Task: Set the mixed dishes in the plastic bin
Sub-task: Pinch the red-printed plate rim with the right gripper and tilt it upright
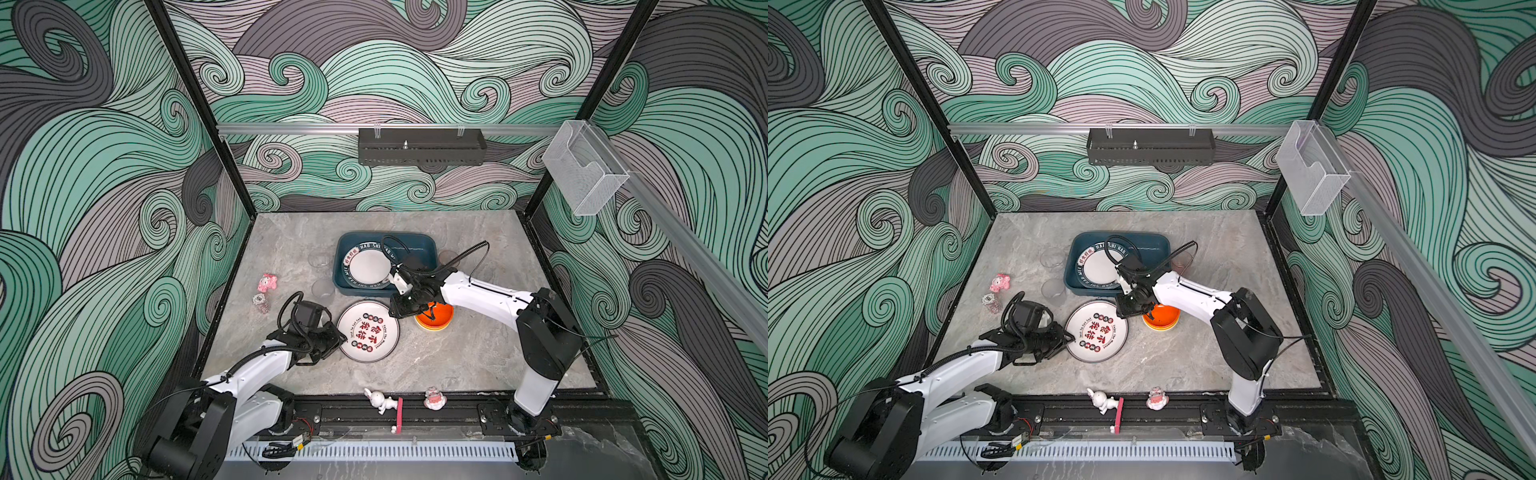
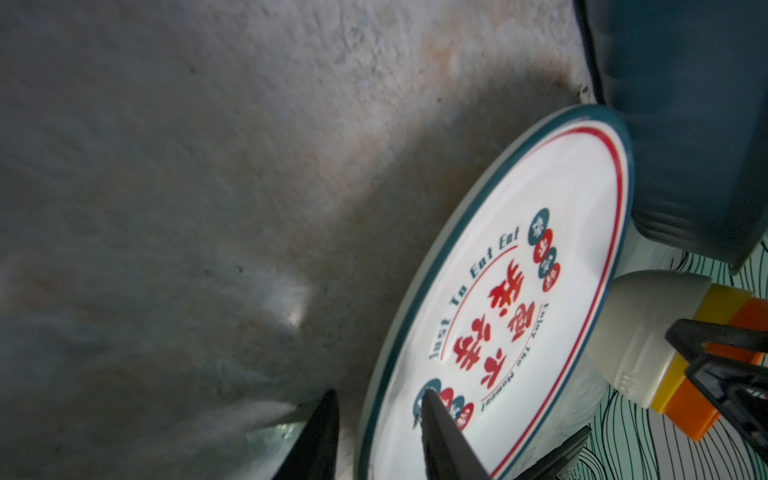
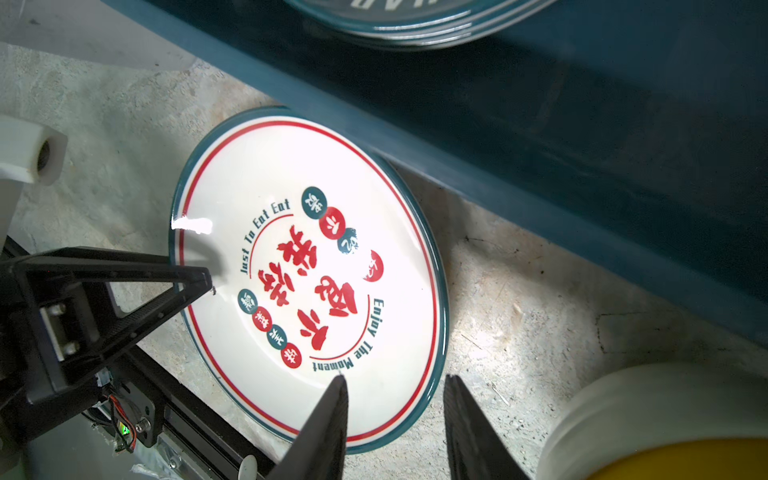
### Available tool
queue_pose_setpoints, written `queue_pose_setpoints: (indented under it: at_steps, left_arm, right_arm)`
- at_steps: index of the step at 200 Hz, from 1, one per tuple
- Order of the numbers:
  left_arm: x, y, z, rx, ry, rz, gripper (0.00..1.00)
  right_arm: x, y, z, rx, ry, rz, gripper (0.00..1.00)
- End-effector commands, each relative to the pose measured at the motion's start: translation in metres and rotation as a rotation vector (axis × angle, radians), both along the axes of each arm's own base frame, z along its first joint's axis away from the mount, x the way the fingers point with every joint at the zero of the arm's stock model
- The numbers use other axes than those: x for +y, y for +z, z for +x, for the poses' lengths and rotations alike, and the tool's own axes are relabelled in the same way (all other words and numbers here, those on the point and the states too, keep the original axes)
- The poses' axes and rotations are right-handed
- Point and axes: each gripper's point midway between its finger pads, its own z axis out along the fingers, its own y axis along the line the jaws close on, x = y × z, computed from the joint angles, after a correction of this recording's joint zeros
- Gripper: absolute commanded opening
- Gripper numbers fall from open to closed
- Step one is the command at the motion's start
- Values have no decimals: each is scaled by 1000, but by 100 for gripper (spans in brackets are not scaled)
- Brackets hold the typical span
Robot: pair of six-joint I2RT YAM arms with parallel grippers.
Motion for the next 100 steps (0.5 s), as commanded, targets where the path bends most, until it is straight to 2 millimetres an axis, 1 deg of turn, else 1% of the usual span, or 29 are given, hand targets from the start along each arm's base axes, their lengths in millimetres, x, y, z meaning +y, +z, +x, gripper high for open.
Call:
queue_pose_setpoints:
  at_steps: [1,22,35,74,100]
  left_arm:
    - [2,-9,-2,11,9,14,32]
    - [3,-9,-3,12,8,19,25]
    - [4,-9,-4,14,7,22,19]
    - [8,-5,-11,5,13,24,10]
    - [10,2,-16,-7,21,19,3]
  right_arm:
    - [0,2,3,-22,5,-17,40]
    - [-1,1,4,-24,4,-19,40]
    - [-1,2,3,-24,5,-18,40]
    - [-3,3,3,-30,2,-24,40]
    - [-5,9,3,-43,-4,-18,40]
